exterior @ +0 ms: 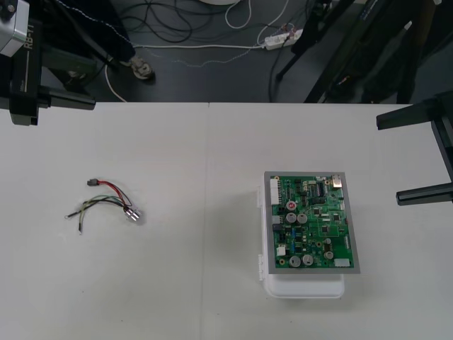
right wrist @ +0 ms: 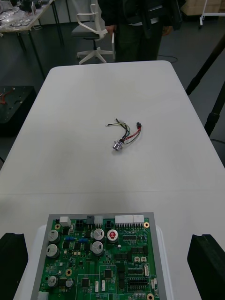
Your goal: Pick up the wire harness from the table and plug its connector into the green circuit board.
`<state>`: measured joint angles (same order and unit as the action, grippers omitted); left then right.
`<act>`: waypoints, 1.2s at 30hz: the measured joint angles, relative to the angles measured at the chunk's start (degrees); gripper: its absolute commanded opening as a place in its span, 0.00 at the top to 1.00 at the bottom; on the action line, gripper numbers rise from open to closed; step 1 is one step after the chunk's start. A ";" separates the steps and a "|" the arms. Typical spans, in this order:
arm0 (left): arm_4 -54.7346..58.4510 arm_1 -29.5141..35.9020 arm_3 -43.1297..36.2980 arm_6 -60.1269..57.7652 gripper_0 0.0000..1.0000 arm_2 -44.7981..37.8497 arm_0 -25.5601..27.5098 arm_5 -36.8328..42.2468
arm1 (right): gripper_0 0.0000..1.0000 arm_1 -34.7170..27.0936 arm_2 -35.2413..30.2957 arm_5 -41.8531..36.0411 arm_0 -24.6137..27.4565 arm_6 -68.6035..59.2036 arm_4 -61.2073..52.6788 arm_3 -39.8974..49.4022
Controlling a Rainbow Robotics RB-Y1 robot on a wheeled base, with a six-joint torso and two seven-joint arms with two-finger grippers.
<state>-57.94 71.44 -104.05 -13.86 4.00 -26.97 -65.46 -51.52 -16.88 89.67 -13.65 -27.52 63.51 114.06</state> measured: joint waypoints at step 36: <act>-0.51 -0.92 0.03 0.00 0.53 1.15 1.91 0.02 | 0.00 0.84 0.15 0.09 1.11 0.00 0.14 -0.44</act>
<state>-58.45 70.52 -104.02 -13.86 5.15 -25.05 -65.44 -50.68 -16.73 89.76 -12.55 -27.52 63.65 113.62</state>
